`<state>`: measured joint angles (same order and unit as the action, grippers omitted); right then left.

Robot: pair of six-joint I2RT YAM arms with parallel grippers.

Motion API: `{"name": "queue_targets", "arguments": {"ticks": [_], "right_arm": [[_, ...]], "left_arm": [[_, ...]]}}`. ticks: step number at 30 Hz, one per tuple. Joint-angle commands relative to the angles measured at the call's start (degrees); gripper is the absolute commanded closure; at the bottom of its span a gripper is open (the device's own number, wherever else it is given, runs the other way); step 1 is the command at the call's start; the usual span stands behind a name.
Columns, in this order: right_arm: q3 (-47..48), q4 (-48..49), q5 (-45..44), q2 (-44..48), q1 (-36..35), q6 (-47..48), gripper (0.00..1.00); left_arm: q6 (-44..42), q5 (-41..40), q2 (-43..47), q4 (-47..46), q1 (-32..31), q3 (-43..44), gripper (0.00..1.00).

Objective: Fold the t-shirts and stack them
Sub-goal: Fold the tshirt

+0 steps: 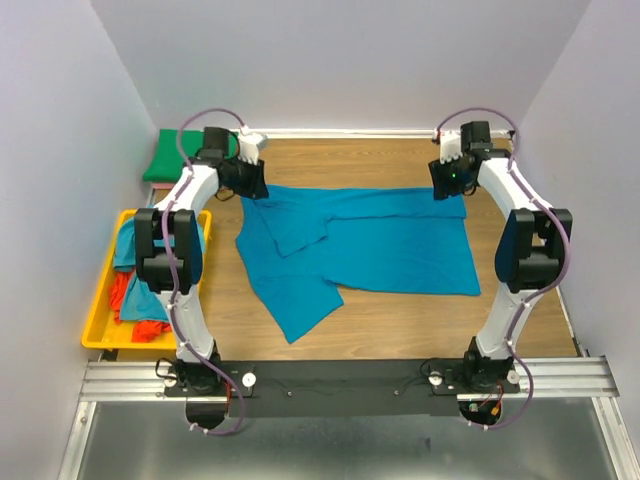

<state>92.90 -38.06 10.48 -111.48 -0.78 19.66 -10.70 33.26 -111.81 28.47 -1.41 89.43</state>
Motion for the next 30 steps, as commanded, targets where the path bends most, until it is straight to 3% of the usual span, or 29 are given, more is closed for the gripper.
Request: {"name": "queue_targets", "arguments": {"ticks": [1, 11, 17, 23, 30], "right_arm": [[-6.06, -3.77, -1.24, -1.98, 0.16, 1.96, 0.49], [-4.93, -0.61, -5.73, -11.46, 2.71, 4.33, 0.53], [0.61, -0.87, -4.42, -13.42, 2.89, 4.07, 0.50], [-2.72, -7.18, 2.17, -0.16, 2.89, 9.77, 0.37], [-16.86, -16.42, 3.24, 18.56, 2.71, 25.75, 0.36]], "left_arm": [[-2.66, -0.91, -2.35, 2.73, -3.07, -4.87, 0.64], [-2.40, -6.10, -7.63, 2.39, -2.72, -5.32, 0.69], [-2.92, -5.14, -12.56, 5.01, -1.23, 0.39, 0.69], [-14.75, -0.39, -1.85, 11.23, -1.23, -0.82, 0.50], [-31.57, -0.12, 13.62, 20.92, -3.07, -10.05, 0.45]]}}
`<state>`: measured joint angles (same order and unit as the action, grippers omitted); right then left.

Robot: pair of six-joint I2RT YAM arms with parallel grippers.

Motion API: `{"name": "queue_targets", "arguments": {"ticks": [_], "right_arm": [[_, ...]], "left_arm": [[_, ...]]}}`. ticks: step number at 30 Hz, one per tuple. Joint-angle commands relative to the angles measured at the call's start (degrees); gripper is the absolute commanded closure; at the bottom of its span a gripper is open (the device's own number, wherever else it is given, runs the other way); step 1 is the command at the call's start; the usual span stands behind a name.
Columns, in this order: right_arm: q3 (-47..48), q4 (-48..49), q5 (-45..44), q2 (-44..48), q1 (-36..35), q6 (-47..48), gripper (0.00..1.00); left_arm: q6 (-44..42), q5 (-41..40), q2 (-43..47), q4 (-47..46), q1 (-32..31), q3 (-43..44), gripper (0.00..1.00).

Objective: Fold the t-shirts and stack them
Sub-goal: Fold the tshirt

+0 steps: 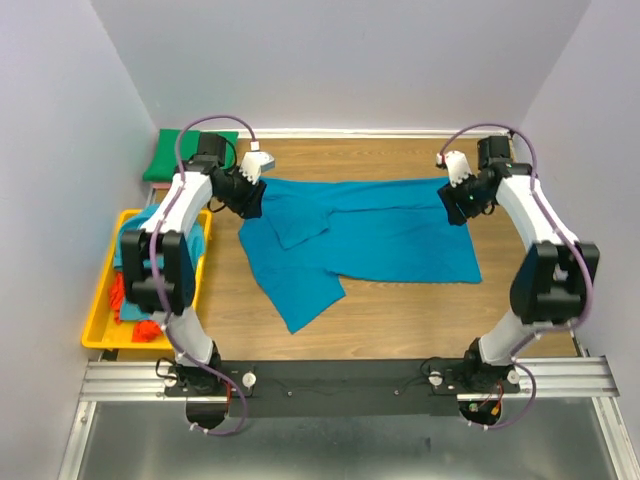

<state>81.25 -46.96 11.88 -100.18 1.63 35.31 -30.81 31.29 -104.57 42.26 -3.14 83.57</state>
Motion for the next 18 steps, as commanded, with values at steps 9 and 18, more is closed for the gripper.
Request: {"name": "queue_targets", "arguments": {"ticks": [9, 18], "right_arm": [[-26.22, -1.30, -5.99, 16.07, 0.30, 23.30, 0.48], [-32.38, 3.62, -7.84, 15.28, 0.22, 26.48, 0.50]], "left_arm": [[-16.39, -2.19, 16.42, 8.10, -7.93, -16.77, 0.45], [-18.32, -4.74, 20.72, 7.40, -12.68, -23.71, 0.45]]}}
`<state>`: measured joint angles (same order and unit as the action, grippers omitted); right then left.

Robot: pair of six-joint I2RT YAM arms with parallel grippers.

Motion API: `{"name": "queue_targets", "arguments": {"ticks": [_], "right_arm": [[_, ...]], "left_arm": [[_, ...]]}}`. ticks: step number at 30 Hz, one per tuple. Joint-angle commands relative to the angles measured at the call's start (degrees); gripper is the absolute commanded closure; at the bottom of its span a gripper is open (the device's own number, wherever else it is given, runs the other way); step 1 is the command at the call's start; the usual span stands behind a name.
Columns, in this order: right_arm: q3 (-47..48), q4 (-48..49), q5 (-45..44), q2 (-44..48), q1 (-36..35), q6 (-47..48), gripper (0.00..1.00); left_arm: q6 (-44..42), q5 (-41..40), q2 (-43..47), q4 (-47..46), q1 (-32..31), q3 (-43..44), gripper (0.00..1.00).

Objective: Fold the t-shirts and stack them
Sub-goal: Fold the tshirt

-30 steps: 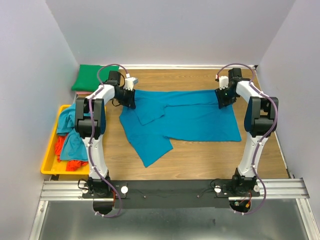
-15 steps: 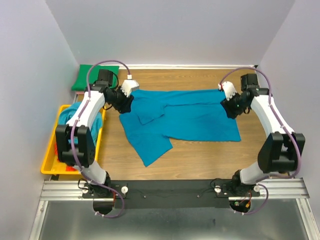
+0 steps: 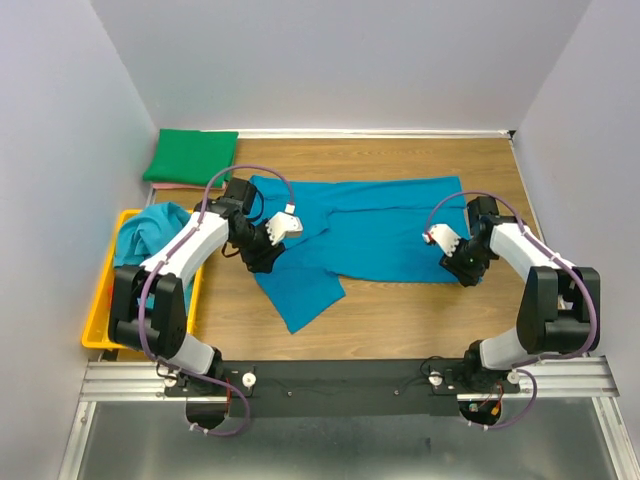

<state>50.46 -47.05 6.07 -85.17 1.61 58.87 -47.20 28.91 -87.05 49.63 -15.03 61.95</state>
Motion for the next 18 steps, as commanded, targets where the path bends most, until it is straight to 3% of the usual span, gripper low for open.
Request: {"name": "queue_targets", "arguments": {"ticks": [1, 12, 16, 18], "right_arm": [[-2.29, 3.98, -2.20, 0.00, 0.24, 3.00, 0.50], [-7.56, 11.54, -5.10, -2.46, 0.24, 3.62, 0.54], [-8.62, 12.51, -5.45, -3.34, 0.24, 3.62, 0.72], [-8.71, 12.59, -5.54, -3.43, 0.33, 3.44, 0.87]], "left_arm": [[-1.93, -2.54, 3.98, -0.14, -1.05, -2.71, 0.45], [-4.48, -3.77, 6.89, 0.38, -3.43, -6.32, 0.45], [-6.68, -6.40, 8.03, 0.21, -5.89, -9.39, 0.46], [-6.07, -8.94, 8.56, -1.89, -8.26, -11.67, 0.46]]}}
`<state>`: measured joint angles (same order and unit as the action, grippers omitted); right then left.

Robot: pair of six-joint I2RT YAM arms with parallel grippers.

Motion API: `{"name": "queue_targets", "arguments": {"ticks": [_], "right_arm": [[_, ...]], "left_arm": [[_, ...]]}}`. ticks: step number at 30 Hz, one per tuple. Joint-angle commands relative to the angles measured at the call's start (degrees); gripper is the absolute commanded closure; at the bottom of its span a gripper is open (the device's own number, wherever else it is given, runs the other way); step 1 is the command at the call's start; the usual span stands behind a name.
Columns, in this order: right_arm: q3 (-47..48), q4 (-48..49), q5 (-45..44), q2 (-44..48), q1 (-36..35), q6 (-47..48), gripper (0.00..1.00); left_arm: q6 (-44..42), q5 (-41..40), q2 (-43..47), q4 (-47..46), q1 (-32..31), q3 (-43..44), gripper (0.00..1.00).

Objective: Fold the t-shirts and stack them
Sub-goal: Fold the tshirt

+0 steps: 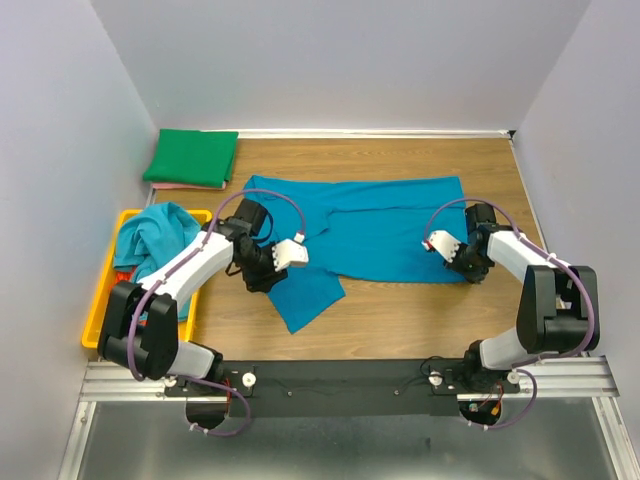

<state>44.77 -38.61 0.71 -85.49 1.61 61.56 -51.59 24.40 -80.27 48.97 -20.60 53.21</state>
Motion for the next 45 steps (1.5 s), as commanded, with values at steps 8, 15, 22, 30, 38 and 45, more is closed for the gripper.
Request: {"name": "queue_targets", "arguments": {"ticks": [8, 15, 22, 30, 38, 45], "right_arm": [[-1.45, 3.98, -0.36, -2.75, 0.24, -0.12, 1.00], [-0.22, 3.28, -0.45, -2.92, 0.33, -0.74, 0.99], [-0.65, 2.66, -0.36, -0.91, 0.33, 0.66, 1.00], [0.23, -0.41, -0.36, 2.70, 0.50, 0.05, 1.00], [2.94, -7.87, 1.92, 8.67, 4.10, 2.77, 0.99], [9.71, -12.45, 3.77, 6.76, 5.25, 3.83, 0.99]], "left_arm": [[1.76, -8.14, -0.15, -8.09, -6.29, -4.43, 0.46], [2.64, -10.34, -5.33, -12.14, -7.96, -6.10, 0.49], [2.02, -14.03, -7.62, -14.78, -8.05, -8.39, 0.74], [-1.75, -10.34, -1.65, -5.65, -8.05, -6.80, 1.00], [-5.97, -5.95, 5.99, 3.49, -6.39, -4.70, 1.00], [-7.11, -3.66, 5.66, 7.71, -2.88, 3.11, 1.00]]}}
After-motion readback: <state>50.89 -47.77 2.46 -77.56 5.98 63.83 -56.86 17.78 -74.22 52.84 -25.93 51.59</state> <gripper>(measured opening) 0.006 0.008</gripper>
